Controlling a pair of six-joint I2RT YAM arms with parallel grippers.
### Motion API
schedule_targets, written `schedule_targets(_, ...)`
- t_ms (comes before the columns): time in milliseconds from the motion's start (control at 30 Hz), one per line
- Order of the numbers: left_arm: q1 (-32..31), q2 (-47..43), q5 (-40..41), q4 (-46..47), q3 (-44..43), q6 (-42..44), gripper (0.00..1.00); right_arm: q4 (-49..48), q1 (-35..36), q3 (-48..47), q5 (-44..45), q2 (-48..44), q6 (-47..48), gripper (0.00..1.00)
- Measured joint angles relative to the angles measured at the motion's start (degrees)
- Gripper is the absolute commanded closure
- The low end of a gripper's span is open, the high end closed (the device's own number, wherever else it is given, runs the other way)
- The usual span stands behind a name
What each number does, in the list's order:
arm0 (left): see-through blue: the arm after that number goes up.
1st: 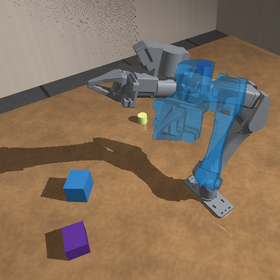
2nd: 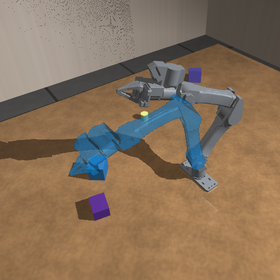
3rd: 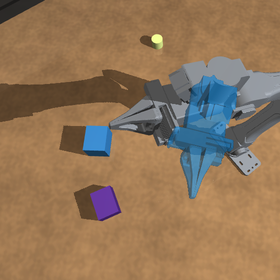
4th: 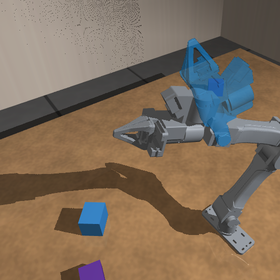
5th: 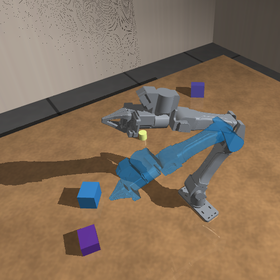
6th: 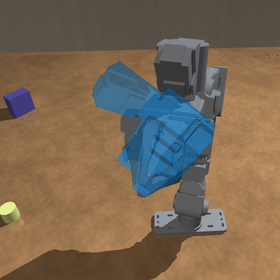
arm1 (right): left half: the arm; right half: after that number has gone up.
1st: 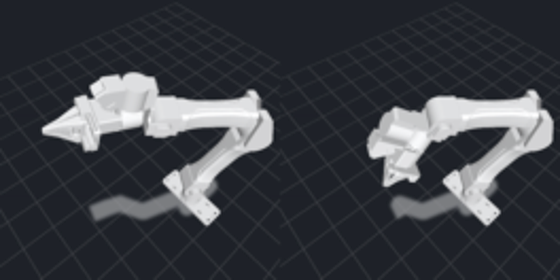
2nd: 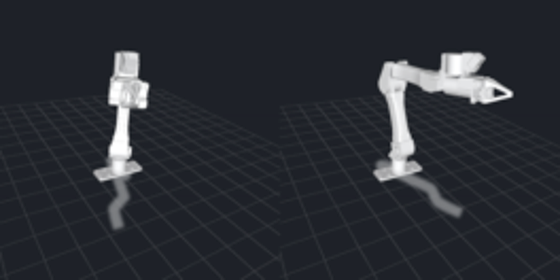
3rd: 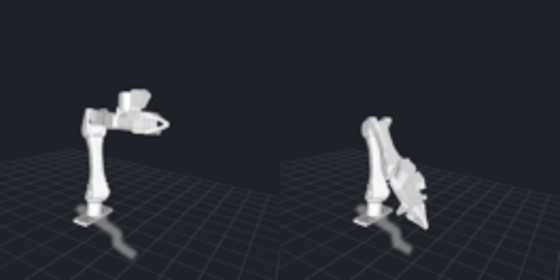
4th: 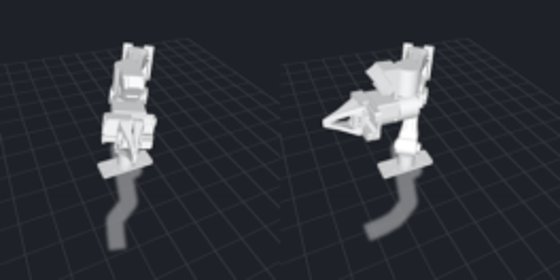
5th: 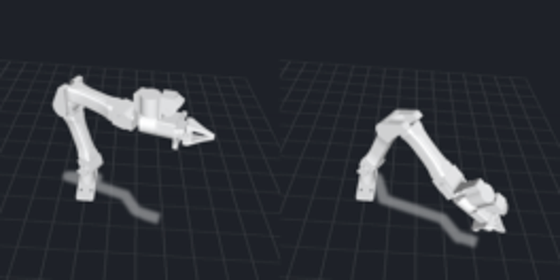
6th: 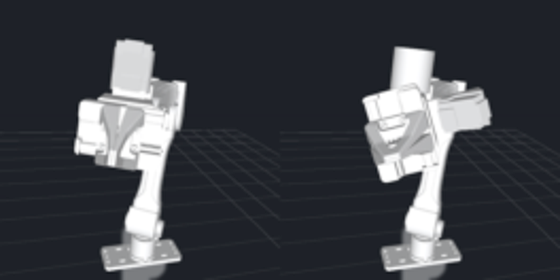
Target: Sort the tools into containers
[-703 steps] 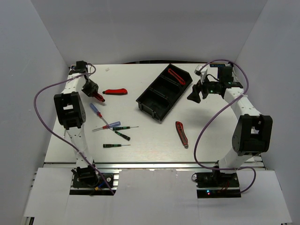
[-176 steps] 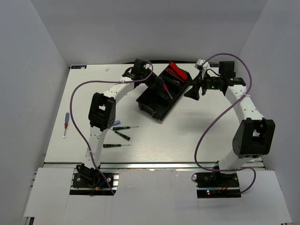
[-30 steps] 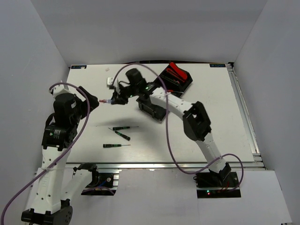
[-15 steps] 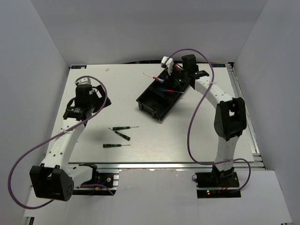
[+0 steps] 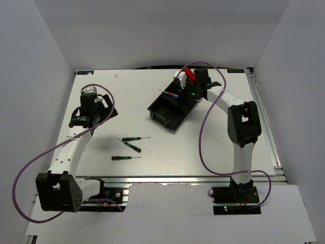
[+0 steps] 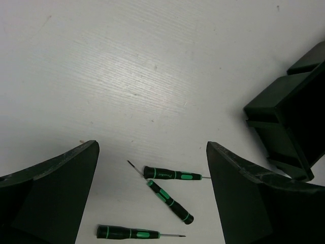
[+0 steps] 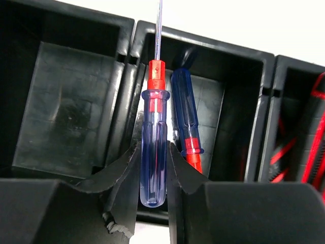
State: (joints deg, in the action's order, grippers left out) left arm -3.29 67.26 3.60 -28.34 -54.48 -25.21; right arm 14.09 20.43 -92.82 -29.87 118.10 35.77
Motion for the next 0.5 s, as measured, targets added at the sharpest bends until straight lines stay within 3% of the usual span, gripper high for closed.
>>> schedule_targets(33, 0.33, -0.11, -0.04, 0.0, 0.5, 0.17, 0.02, -0.26, -0.07, -0.02, 0.02, 0.57, -0.07, 0.95)
schedule_targets(167, 1.57, -0.37, -0.17, -0.98, 1.29, 0.94, 0.02, -0.87, -0.22, -0.02, 0.13, 2.38, -0.46, 0.63)
schedule_targets(367, 3.54, -0.59, -0.17, -1.92, 1.29, 3.15, 0.02, -0.63, -0.59, -0.13, 0.0, 2.38, -1.03, 0.57)
schedule_targets(500, 10.29, -0.11, -0.72, -3.39, 1.22, 5.09, 0.02, -0.31, -1.51, -0.11, -1.57, 1.38, -2.08, 0.5)
